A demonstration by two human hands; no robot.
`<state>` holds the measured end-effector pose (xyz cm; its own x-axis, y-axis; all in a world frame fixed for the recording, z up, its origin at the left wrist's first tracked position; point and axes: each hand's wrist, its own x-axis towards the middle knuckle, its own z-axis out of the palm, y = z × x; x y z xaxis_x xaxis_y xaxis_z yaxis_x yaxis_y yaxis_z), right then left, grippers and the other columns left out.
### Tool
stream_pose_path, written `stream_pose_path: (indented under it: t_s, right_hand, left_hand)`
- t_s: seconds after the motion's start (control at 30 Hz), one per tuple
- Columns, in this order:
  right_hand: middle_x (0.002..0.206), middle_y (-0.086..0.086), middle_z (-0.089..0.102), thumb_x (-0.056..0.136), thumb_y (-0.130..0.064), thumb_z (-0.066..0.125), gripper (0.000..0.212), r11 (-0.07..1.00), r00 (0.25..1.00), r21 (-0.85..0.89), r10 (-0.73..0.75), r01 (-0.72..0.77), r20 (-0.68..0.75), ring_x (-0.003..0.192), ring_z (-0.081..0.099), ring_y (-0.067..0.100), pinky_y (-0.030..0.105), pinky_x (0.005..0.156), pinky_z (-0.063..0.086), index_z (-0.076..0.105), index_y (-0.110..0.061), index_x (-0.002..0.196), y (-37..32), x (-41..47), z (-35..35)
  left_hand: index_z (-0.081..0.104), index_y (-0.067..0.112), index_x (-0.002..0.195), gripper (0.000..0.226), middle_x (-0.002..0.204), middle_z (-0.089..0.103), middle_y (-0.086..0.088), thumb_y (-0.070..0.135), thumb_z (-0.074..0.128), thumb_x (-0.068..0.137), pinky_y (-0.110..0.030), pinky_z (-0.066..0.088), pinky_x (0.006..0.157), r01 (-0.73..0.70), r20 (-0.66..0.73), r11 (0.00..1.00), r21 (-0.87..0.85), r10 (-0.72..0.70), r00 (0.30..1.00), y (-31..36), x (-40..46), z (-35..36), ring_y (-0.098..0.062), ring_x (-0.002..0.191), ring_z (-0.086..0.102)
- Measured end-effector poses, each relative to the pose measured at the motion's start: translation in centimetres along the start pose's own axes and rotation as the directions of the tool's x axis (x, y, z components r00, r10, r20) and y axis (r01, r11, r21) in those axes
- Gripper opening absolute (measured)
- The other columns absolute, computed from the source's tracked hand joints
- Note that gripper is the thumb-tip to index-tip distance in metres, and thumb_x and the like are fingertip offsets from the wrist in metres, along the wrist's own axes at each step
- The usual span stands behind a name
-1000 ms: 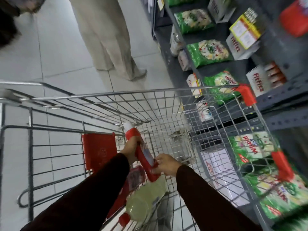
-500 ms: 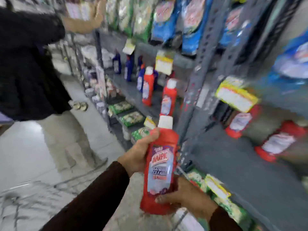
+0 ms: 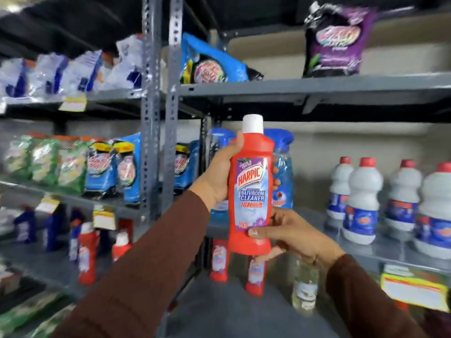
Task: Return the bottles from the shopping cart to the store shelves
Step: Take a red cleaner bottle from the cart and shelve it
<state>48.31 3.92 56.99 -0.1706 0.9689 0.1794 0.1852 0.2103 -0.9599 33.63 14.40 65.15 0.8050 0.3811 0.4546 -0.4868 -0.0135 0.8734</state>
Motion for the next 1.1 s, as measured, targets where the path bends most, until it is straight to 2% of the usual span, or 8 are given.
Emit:
stream_pose_path:
  t_s: [0.3, 0.47, 0.63, 0.7, 0.83, 0.9, 1.03, 1.1]
  right_hand:
    - [0.115, 0.01, 0.075, 0.074, -0.02, 0.084, 0.043, 0.995, 0.998, -0.096, -0.04, 0.036, -0.04, 0.102, 0.07, 0.03, 0.048, 0.09, 0.057, 0.071, -0.013, 0.115, 0.3, -1.0, -2.4]
    - [0.091, 0.0, 0.077, 0.078, -0.005, 0.081, 0.028, 0.999, 0.999, -0.036, 0.035, -0.034, 0.026, 0.074, 0.065, 0.014, 0.021, 0.06, 0.051, 0.075, -0.013, 0.104, 6.6, -0.1, -0.2]
    - [0.105, 0.017, 0.077, 0.074, 0.018, 0.075, 0.037, 0.986, 0.989, -0.073, 0.148, -0.147, 0.005, 0.089, 0.07, 0.018, 0.031, 0.084, 0.061, 0.073, 0.002, 0.108, 16.5, 1.7, 4.1]
    - [0.106, 0.024, 0.074, 0.069, 0.021, 0.076, 0.041, 0.977, 0.98, -0.082, 0.19, -0.195, -0.057, 0.084, 0.072, 0.017, 0.028, 0.079, 0.061, 0.069, 0.014, 0.11, 20.5, 2.9, 5.9]
    - [0.093, 0.019, 0.074, 0.063, 0.035, 0.07, 0.052, 0.958, 0.939, 0.043, 0.286, -0.283, -0.194, 0.068, 0.074, 0.008, 0.04, 0.08, 0.062, 0.063, 0.017, 0.111, 27.4, 5.8, 8.6]
    - [0.098, 0.024, 0.071, 0.064, 0.037, 0.067, 0.054, 0.951, 0.924, 0.071, 0.309, -0.301, -0.225, 0.067, 0.074, 0.008, 0.033, 0.073, 0.063, 0.06, 0.019, 0.114, 30.2, 7.8, 9.5]
    - [0.073, 0.0, 0.079, 0.073, 0.034, 0.063, 0.038, 0.938, 0.898, 0.024, 0.337, -0.345, -0.282, 0.064, 0.074, 0.012, 0.018, 0.052, 0.059, 0.065, 0.01, 0.102, 34.3, 12.0, 10.8]
    - [0.072, -0.001, 0.076, 0.09, 0.021, 0.051, 0.023, 0.945, 0.883, -0.037, 0.289, -0.324, -0.37, 0.063, 0.074, 0.012, 0.018, 0.052, 0.059, 0.066, 0.005, 0.098, 35.6, 13.9, 11.0]
  left_hand:
    - [0.065, 0.005, 0.118, 0.072, 0.107, 0.073, -0.016, 0.065, 0.05, 0.08, -0.048, 0.053, 0.091, 0.009, 0.115, 0.999, 0.035, -0.013, 0.993, -1.1, 2.1, 1.3, -0.034, 0.098, 0.07]
    - [0.065, 0.007, 0.121, 0.079, 0.118, 0.068, -0.022, 0.059, 0.076, 0.063, -0.05, 0.048, 0.103, 0.128, -0.083, 0.987, 0.095, -0.12, 0.989, -5.3, -2.3, -2.3, -0.036, 0.107, 0.064]
    - [0.07, 0.013, 0.105, 0.065, 0.104, 0.075, -0.007, 0.054, 0.083, 0.056, -0.038, 0.054, 0.097, 0.294, -0.218, 0.956, 0.012, -0.285, 0.933, -12.8, -8.9, -7.6, -0.019, 0.094, 0.07]
    - [0.069, 0.011, 0.111, 0.056, 0.104, 0.076, -0.004, 0.05, 0.073, 0.07, -0.032, 0.058, 0.087, 0.313, -0.272, 0.948, -0.052, -0.315, 0.909, -16.2, -11.2, -9.8, -0.014, 0.091, 0.072]
    - [0.066, 0.02, 0.115, 0.039, 0.108, 0.075, -0.002, 0.042, 0.061, 0.083, -0.028, 0.057, 0.086, 0.292, -0.504, 0.948, -0.126, -0.314, 0.804, -22.6, -14.1, -12.6, -0.013, 0.094, 0.072]
    - [0.065, 0.026, 0.113, 0.028, 0.106, 0.077, 0.006, 0.04, 0.054, 0.091, -0.023, 0.057, 0.081, 0.276, -0.588, 0.949, -0.152, -0.311, 0.747, -25.0, -14.7, -14.0, -0.008, 0.096, 0.072]
    - [0.048, 0.013, 0.137, 0.055, 0.134, 0.06, -0.011, 0.046, 0.051, 0.094, -0.039, 0.048, 0.104, 0.364, -0.758, 0.926, -0.097, -0.306, 0.576, -27.8, -14.9, -17.0, -0.023, 0.121, 0.059]
    - [0.049, 0.005, 0.136, 0.052, 0.138, 0.055, -0.016, 0.041, 0.047, 0.098, -0.03, 0.045, 0.101, 0.396, -0.824, 0.918, -0.037, -0.252, 0.508, -28.9, -14.6, -18.2, -0.022, 0.121, 0.056]
